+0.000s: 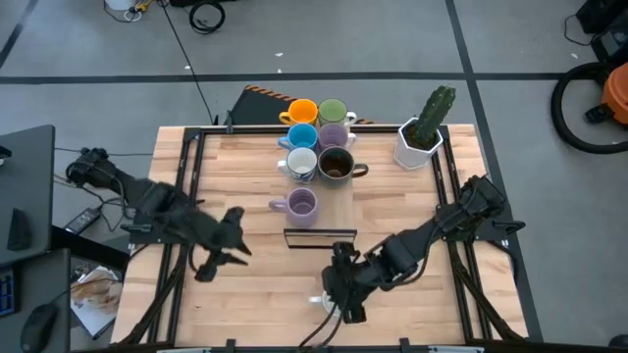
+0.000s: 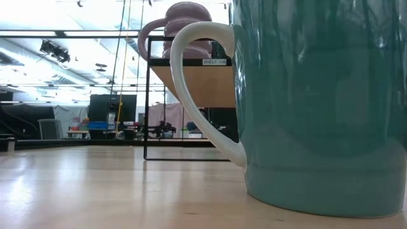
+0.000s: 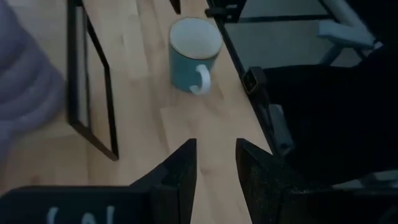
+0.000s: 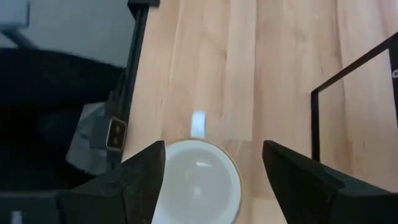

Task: Place coffee mugs
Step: Put the light blue mug on the shelf

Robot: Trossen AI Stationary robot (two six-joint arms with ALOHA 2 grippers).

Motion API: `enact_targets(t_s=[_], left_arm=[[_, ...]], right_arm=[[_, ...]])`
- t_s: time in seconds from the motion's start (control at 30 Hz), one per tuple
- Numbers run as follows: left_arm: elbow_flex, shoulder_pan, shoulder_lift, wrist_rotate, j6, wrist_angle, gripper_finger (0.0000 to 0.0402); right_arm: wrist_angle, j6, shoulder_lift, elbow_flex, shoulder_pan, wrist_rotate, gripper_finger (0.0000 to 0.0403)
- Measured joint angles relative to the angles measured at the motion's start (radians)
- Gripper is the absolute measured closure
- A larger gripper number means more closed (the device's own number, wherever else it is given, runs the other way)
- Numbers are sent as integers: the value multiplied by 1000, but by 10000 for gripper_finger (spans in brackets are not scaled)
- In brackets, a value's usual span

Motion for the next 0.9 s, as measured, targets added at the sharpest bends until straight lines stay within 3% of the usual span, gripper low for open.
enact_targets(t_s=[0.33, 0.47, 0.77, 0.9], left_arm=[[0, -183, 136, -100, -106, 11, 285], [0, -243, 215, -196, -124, 68, 285], [0, -330, 462, -437, -100, 240, 285], [0, -337, 573, -455, -16, 340, 285]], right_arm=[[60, 94, 0, -107, 55, 93, 145], [78, 162, 0, -135, 67, 103, 148], [65, 304, -1, -149, 128, 119, 155], [33, 340, -1, -149, 165, 156, 156]])
